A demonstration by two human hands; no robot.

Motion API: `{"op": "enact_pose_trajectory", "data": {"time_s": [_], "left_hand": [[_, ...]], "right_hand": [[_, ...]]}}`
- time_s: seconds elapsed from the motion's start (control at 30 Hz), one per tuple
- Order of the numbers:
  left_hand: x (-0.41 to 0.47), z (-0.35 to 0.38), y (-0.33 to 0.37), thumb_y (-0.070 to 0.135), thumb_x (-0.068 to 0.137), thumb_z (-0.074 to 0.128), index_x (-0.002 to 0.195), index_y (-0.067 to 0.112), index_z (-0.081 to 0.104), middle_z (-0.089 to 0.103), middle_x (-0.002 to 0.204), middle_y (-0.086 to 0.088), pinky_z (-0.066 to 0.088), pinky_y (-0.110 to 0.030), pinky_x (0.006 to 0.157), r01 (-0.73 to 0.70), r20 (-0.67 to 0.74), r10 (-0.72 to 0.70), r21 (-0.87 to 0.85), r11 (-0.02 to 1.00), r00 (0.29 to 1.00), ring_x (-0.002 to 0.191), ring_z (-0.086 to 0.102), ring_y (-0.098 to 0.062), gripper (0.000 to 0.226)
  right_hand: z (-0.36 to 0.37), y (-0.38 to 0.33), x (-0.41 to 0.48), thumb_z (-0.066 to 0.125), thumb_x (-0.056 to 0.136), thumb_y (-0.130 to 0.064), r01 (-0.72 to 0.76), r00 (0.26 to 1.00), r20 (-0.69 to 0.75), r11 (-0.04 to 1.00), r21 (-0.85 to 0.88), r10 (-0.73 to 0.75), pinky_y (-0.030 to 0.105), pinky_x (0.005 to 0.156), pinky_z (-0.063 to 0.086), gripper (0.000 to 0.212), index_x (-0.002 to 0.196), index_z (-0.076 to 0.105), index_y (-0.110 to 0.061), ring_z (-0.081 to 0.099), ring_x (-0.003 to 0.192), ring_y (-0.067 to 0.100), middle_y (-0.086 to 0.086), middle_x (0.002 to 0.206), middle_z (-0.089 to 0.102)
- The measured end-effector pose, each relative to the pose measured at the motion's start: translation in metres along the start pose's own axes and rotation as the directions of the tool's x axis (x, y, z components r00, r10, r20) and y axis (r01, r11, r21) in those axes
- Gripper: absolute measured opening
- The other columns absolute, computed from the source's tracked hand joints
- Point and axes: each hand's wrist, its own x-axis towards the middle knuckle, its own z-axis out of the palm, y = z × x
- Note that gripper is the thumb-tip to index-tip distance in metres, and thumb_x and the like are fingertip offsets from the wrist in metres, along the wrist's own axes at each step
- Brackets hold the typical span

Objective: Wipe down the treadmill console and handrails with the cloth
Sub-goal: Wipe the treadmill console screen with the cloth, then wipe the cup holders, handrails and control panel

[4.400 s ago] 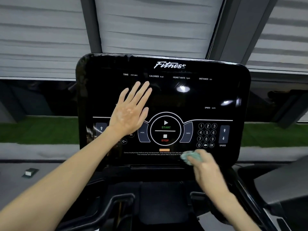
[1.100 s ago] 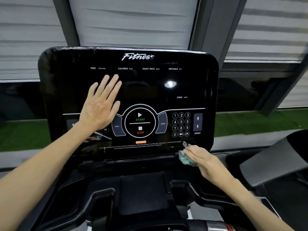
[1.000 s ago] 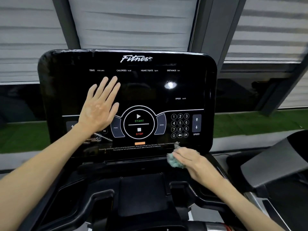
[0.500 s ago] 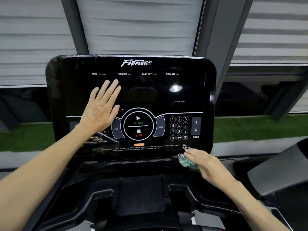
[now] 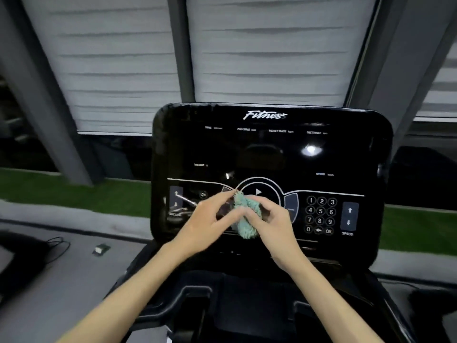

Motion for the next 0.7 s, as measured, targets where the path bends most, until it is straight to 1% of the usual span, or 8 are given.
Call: {"op": "enact_pose_trajectory", "data": {"time_s": [0.1,0.2,0.33,0.4,0.47,0.53,0.63,0.7], "left_hand": [[-0.018,-0.005,-0.007,0.040,0.081,0.074,0.140,0.030,0.044,0.061,0.123,0.015,0.053,-0.025,0.093,0.196,-0.029,-0.206,-0.209,0.958,0.978,0.106,0.063,-0.001,0.067],[-0.029,-0.022,-0.023,0.021,0.082,0.076,0.130,0.025,0.055,0.067,0.118,0.008,0.054,-0.030,0.093,0.240,-0.046,-0.270,-0.334,0.912,0.962,0.103,0.067,-0.007,0.052],[-0.040,-0.057,-0.050,0.018,0.081,0.078,0.110,0.025,0.066,0.072,0.107,0.003,0.056,-0.033,0.090,0.288,-0.111,-0.335,-0.308,0.907,0.936,0.096,0.070,-0.010,0.032],[-0.047,-0.073,-0.062,0.019,0.078,0.080,0.105,0.020,0.067,0.073,0.101,0.002,0.057,-0.037,0.088,0.316,-0.131,-0.372,-0.320,0.893,0.919,0.092,0.071,-0.013,0.030],[-0.055,-0.088,-0.073,0.020,0.079,0.080,0.101,0.019,0.066,0.073,0.098,0.002,0.057,-0.037,0.086,0.319,-0.146,-0.384,-0.337,0.886,0.912,0.091,0.070,-0.015,0.026],[-0.060,-0.102,-0.086,0.022,0.081,0.078,0.097,0.020,0.065,0.072,0.096,0.005,0.056,-0.032,0.085,0.305,-0.161,-0.368,-0.317,0.898,0.916,0.092,0.069,-0.014,0.021],[-0.067,-0.123,-0.104,0.026,0.084,0.074,0.097,0.020,0.063,0.071,0.097,0.006,0.054,-0.029,0.085,0.319,-0.139,-0.380,-0.329,0.889,0.914,0.093,0.067,-0.012,0.019],[-0.070,-0.135,-0.112,0.021,0.085,0.073,0.097,0.018,0.061,0.070,0.096,0.004,0.054,-0.025,0.082,0.315,-0.136,-0.384,-0.365,0.876,0.913,0.090,0.067,-0.011,0.017]], "right_hand": [[0.029,0.005,0.007,0.063,0.092,-0.010,-0.056,0.998,-0.002,0.994,0.090,0.056,0.032,0.086,0.055,0.024,0.114,0.068,-0.017,0.066,0.104,0.018,0.004,0.111,0.070],[0.058,0.008,0.011,0.060,0.093,-0.008,-0.109,0.994,0.005,0.983,0.146,0.110,0.028,0.082,0.055,0.023,0.112,0.067,-0.016,0.067,0.103,0.019,0.005,0.108,0.070],[0.093,0.019,0.017,0.065,0.090,-0.013,-0.176,0.984,0.006,0.976,0.126,0.176,0.043,0.095,0.052,0.023,0.113,0.067,-0.018,0.066,0.106,0.020,0.005,0.111,0.070],[0.113,0.022,0.019,0.065,0.090,-0.013,-0.182,0.983,0.013,0.979,0.091,0.182,0.045,0.095,0.052,0.020,0.110,0.068,-0.016,0.067,0.103,0.019,0.005,0.108,0.071],[0.133,0.024,0.021,0.064,0.091,-0.012,-0.130,0.992,0.000,0.991,0.022,0.130,0.039,0.091,0.054,0.016,0.105,0.072,-0.016,0.068,0.099,0.015,0.001,0.102,0.073],[0.152,0.028,0.025,0.064,0.091,-0.013,-0.074,0.997,-0.010,0.994,-0.079,0.073,0.032,0.087,0.054,0.015,0.102,0.073,-0.017,0.068,0.096,0.010,-0.005,0.099,0.074],[0.178,0.033,0.033,0.062,0.092,-0.014,-0.051,0.998,0.017,0.989,-0.138,0.054,0.023,0.082,0.052,0.015,0.101,0.073,-0.020,0.068,0.095,0.006,-0.009,0.098,0.074],[0.193,0.036,0.042,0.060,0.094,-0.017,-0.035,0.999,-0.002,0.977,-0.209,0.035,0.019,0.081,0.050,0.015,0.099,0.073,-0.024,0.066,0.096,0.001,-0.011,0.098,0.073]]}}
